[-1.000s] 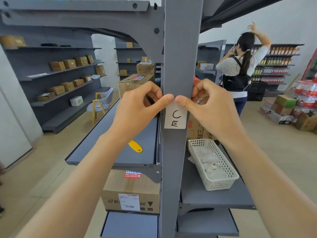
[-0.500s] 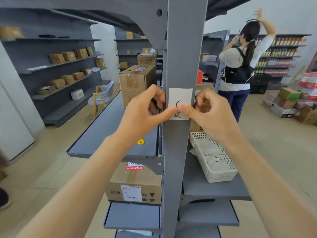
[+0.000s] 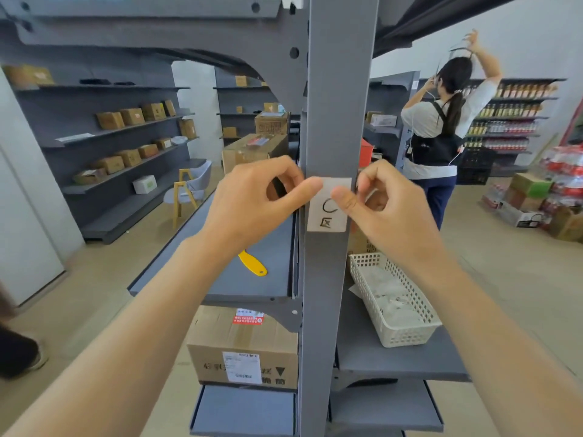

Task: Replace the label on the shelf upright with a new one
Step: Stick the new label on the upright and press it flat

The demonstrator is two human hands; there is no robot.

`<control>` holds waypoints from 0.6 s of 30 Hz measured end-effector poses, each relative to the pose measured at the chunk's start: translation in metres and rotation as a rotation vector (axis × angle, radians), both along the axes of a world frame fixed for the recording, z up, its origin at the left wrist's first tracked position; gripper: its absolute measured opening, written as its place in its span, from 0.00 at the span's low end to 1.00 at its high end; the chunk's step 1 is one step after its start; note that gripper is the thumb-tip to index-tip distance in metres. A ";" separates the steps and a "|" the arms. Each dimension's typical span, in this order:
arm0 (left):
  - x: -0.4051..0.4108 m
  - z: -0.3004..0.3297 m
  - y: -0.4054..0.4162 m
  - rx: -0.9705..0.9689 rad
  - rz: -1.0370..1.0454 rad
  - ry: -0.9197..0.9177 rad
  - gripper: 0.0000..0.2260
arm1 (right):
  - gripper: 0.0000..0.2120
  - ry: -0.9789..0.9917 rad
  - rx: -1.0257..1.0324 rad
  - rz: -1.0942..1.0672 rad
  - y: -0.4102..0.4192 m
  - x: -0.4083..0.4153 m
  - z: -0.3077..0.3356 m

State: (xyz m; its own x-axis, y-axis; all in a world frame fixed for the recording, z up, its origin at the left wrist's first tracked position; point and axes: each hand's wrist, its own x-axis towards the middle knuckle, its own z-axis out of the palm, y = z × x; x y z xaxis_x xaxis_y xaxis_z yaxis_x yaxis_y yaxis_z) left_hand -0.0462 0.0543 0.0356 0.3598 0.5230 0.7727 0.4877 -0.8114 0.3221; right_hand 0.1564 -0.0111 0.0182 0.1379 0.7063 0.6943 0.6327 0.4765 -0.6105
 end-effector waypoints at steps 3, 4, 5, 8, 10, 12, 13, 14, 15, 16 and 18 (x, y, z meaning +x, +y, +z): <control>0.010 0.016 0.002 0.068 0.102 -0.011 0.19 | 0.17 -0.020 0.054 -0.076 0.006 -0.002 0.019; 0.012 0.019 0.003 0.088 0.120 0.000 0.20 | 0.17 -0.036 0.055 -0.099 0.008 -0.001 0.023; 0.012 0.018 0.004 0.098 0.124 0.008 0.20 | 0.16 -0.047 0.049 -0.110 0.010 0.000 0.024; 0.009 0.010 0.007 0.113 0.092 0.007 0.19 | 0.15 -0.058 0.029 -0.111 0.012 0.003 0.024; 0.007 0.003 0.007 0.087 0.057 -0.033 0.17 | 0.15 -0.031 0.021 -0.102 0.010 0.004 0.021; 0.007 -0.002 0.008 0.103 0.043 -0.061 0.16 | 0.14 -0.007 0.027 -0.092 0.009 0.003 0.018; 0.007 -0.004 0.007 0.140 0.051 -0.058 0.15 | 0.13 -0.015 0.033 -0.091 0.008 0.002 0.017; 0.008 -0.005 0.007 0.173 0.056 -0.054 0.14 | 0.12 -0.029 0.041 -0.088 0.007 0.002 0.016; 0.009 -0.008 0.007 0.185 0.051 -0.054 0.14 | 0.12 -0.041 0.049 -0.080 0.006 0.001 0.015; 0.010 -0.011 0.007 0.173 0.037 -0.056 0.14 | 0.13 -0.048 0.055 -0.065 0.005 0.001 0.014; 0.011 -0.019 0.007 0.101 -0.013 -0.034 0.16 | 0.14 -0.050 0.054 -0.042 0.003 0.002 0.012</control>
